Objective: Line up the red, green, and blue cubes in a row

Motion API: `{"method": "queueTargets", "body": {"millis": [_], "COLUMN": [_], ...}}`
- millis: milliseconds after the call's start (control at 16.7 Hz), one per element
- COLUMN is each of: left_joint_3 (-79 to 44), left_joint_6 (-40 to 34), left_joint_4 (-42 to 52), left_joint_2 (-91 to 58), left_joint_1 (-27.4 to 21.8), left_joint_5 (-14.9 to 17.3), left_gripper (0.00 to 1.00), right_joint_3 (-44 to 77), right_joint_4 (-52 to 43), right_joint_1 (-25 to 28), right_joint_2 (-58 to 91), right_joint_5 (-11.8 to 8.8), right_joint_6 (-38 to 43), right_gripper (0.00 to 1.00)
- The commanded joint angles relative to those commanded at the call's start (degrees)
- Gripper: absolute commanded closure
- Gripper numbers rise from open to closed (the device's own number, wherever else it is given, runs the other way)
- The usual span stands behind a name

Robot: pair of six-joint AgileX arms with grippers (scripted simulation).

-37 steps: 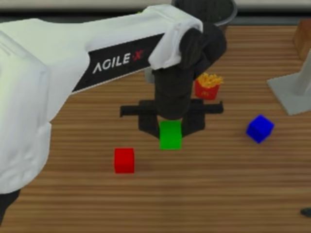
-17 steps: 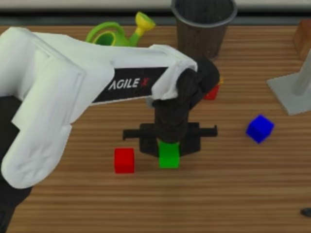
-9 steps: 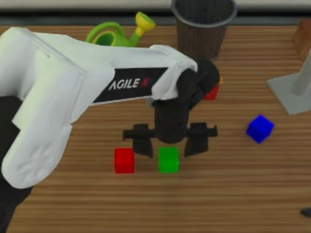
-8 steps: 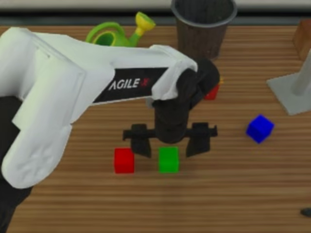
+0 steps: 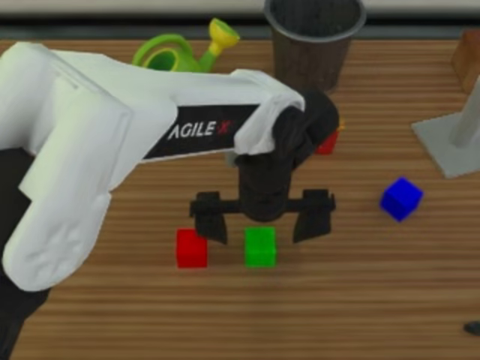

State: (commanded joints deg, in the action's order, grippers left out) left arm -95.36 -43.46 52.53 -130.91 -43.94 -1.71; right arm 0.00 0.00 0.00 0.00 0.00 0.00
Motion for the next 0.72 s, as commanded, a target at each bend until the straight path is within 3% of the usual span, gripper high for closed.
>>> {"method": "queueTargets", "body": {"millis": [480, 720], "left_joint_3": [-7.5, -8.3], "left_joint_6": [-0.4, -0.4], "left_joint_4": [12.2, 13.2], "left_joint_2": [4.2, 4.9], "left_joint_1": [0.6, 0.8], "left_joint_5": [0.0, -0.1], "left_gripper": [0.00, 0.00], "right_joint_3": [0.0, 0.0], "right_joint_4": [0.0, 0.0], "right_joint_1": [0.0, 0.0], "right_joint_2": [0.0, 0.0], "right_joint_5": [0.0, 0.0], "right_joint_6": [0.0, 0.0], "right_gripper": [0.00, 0.00]}}
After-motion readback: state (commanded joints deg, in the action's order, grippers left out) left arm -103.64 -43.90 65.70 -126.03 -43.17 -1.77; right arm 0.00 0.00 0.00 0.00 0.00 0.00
